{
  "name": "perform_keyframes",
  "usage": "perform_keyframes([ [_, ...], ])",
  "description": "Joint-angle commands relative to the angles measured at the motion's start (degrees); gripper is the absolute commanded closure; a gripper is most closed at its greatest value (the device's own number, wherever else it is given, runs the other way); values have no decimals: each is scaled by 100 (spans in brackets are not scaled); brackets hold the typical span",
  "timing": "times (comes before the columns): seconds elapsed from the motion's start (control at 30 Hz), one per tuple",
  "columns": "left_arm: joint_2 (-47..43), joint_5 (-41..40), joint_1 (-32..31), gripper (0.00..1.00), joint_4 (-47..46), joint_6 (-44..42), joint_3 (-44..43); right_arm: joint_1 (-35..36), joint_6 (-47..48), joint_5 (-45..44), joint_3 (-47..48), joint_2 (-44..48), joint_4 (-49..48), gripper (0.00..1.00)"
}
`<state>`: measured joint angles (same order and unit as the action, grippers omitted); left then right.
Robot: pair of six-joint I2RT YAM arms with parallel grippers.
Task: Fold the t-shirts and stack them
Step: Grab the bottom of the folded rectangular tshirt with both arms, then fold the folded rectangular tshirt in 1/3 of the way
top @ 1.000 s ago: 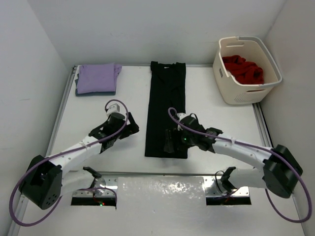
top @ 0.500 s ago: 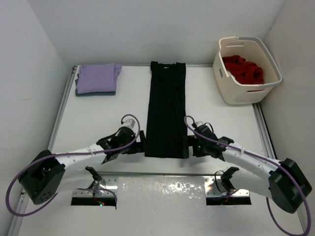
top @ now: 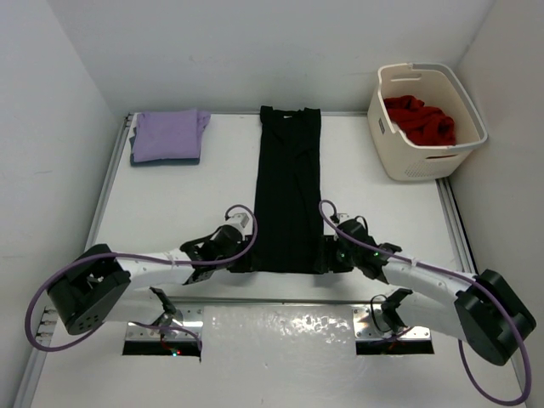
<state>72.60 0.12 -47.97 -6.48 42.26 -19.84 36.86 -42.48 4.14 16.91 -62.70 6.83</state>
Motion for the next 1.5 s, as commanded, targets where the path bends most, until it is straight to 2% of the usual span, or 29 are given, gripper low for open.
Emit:
perform_keyframes([
  [0.0,176,-222,-90,69,402,-16,15,-39,-155,78,-135,12,-331,56],
  [0.07,176,-223,-90,70,280,-7,32,-47,-199,87,-231,3,-428,59],
  [0.1,184,-153,-90,79,253,-25,24,-56,-208,104,-258,3,-489,61],
  [0.13,185,-144,-90,85,226,-25,24,-65,-226,157,-302,3,-516,69],
  [0.2,176,-135,-90,100,252,-34,6,-65,-217,201,-380,56,-560,96],
  [0.23,150,-126,-99,100,244,-34,32,-65,-191,236,-407,134,-577,100],
  [0.57,-596,181,-248,100,639,54,-90,-56,152,650,-311,855,-7,100],
  [0.73,-695,-345,-248,100,1061,-235,-626,-65,310,299,207,829,90,100],
  [0.83,-449,-855,-231,100,1184,-394,-1266,-118,495,-159,708,610,292,100],
  [0.93,-54,-1102,-29,100,1140,-552,-1741,-424,600,-63,1095,207,100,100],
  [1.03,385,-902,540,100,957,-622,-2102,-784,635,183,1464,-267,-216,100],
  [1.17,773,-802,972,100,745,-850,-2682,-1075,680,78,2104,-769,-383,100],
  [1.23,1071,-900,1078,100,841,-956,-3235,-1365,461,148,2456,-1052,-558,100],
  [1.33,1483,-969,1184,100,991,-1351,-3877,-1383,881,132,3379,-1701,-26,100],
  [1.47,2117,-882,1412,100,1254,-1510,-4616,-1603,855,139,3809,-2192,-367,100],
])
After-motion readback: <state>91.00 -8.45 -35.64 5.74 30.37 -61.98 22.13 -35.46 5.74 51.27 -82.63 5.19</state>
